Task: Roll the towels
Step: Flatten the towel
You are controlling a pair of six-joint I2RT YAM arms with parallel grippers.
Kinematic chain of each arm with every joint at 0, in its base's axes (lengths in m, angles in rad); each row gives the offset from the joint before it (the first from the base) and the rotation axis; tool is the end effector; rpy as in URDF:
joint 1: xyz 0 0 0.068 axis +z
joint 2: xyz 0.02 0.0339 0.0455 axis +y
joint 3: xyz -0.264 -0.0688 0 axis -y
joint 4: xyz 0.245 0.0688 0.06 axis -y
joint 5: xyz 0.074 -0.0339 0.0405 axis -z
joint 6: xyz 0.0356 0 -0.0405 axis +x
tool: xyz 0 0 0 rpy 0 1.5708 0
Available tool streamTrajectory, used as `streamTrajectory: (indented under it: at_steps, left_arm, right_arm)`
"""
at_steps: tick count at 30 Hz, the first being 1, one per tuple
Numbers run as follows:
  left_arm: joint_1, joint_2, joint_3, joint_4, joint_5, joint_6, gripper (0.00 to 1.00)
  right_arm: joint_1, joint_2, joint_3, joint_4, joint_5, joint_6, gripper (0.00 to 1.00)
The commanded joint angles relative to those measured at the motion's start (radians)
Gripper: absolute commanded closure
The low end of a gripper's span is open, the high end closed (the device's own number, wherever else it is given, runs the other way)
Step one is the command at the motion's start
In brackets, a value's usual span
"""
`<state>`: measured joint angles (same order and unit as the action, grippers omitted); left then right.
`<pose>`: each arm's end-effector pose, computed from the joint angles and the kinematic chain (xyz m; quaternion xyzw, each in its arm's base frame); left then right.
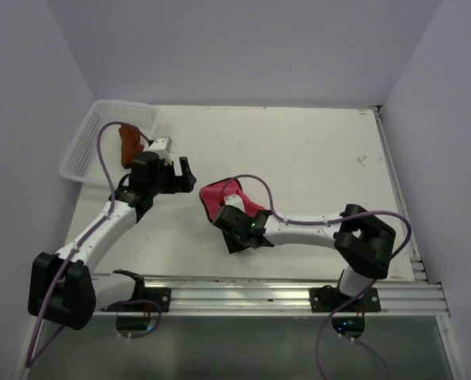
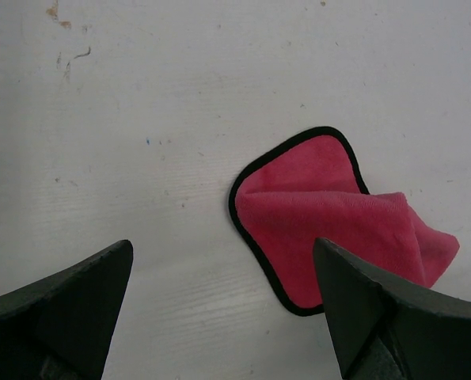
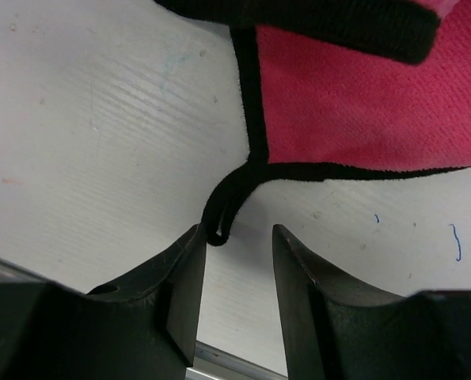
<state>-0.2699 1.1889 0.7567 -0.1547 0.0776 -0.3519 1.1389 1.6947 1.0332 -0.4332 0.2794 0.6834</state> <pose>0.2502 -0.0721 0.2497 -0.0178 0.8808 -0.1769 0.4389 0.1481 0.2978 0.1761 -0.1853 0.9449 0.1016 0.2500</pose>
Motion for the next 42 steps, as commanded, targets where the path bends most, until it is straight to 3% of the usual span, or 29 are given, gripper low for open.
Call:
streamTrajectory:
  at_steps: [1, 6, 7, 14, 19, 24, 33, 42]
  left_arm:
    - [-0.002, -0.023, -0.002, 0.026, -0.004, 0.013, 0.0]
    - [-0.002, -0.025, -0.005, 0.032, 0.002, 0.011, 0.0]
    - [-0.002, -0.025, -0.007, 0.033, 0.001, 0.011, 0.01]
    - [-0.002, -0.02, -0.008, 0.044, 0.028, 0.014, 0.04]
    - [-0.005, -0.025, -0.01, 0.052, 0.086, 0.036, 0.16]
    - [-0.08, -0.025, -0.011, 0.061, 0.105, 0.07, 0.28]
    - [-0.322, 0.044, -0.007, 0.064, 0.03, 0.146, 0.37]
    - [-0.531, 0.215, 0.059, 0.061, -0.031, 0.202, 0.4]
  right_arm:
    - [0.005, 0.025, 0.025, 0.014, 0.018, 0.045, 0.57]
    - [0.007, 0.051, 0.03, 0.005, 0.015, 0.044, 0.6]
    - [0.007, 0.052, 0.027, 0.004, 0.02, 0.044, 0.68]
    - [0.009, 0.022, 0.01, -0.01, 0.024, 0.045, 0.87]
    - [-0.011, -0.035, -0.085, 0.049, -0.047, 0.065, 1.0]
    - [-0.123, -0.146, -0.189, 0.091, -0.115, 0.07, 1.0]
    - [-0.355, -0.346, -0.252, 0.011, -0.249, -0.047, 1.0]
    - [-0.493, -0.426, -0.295, -0.002, -0.327, -0.074, 1.0]
